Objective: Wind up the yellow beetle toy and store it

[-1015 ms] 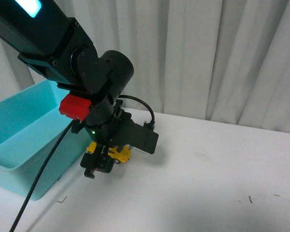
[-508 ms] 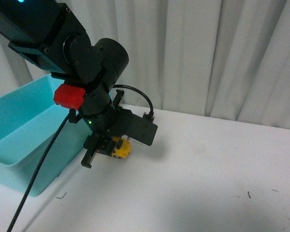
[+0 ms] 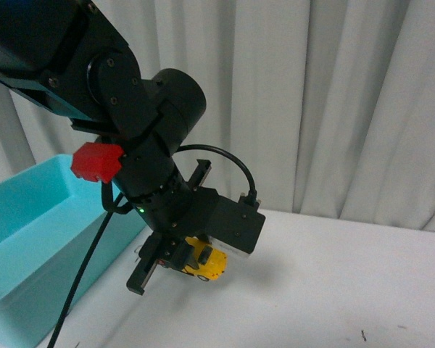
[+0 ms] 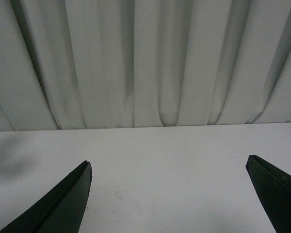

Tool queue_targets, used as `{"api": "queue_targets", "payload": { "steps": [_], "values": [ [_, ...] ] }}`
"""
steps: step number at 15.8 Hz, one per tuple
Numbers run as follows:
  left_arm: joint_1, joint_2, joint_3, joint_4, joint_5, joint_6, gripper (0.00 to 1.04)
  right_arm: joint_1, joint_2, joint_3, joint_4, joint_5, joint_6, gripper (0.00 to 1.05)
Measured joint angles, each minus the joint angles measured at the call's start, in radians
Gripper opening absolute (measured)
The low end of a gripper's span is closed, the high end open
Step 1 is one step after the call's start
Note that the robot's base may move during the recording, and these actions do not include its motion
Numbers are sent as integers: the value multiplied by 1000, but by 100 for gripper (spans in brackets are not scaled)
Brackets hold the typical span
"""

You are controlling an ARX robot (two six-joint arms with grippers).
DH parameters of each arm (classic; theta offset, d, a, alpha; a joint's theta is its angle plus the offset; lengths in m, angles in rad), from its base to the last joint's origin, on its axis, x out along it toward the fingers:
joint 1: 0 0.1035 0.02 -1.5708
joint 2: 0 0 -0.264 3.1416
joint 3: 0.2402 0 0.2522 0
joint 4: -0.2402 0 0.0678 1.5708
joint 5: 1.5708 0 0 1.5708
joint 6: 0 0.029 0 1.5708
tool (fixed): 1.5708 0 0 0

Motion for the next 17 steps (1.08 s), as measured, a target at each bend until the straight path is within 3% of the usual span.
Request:
{"api": "queue_targets", "payload": {
  "steps": [4,7,9,12,17],
  "values": [
    [22,-169,85,4,126,-239,31,0,0,0,0,0,0,98],
    [147,-270,158,-19,169,-450,31,0,0,0,0,0,0,98],
    [264,-288,211,-62,150,-594,31,0,0,0,0,0,0,98],
    [426,-265,222,-85,42,-766,31,0,0,0,0,0,0,98],
    [493,-178,146,8,-115,-978,31,0,0,0,0,0,0,98]
  ]
}}
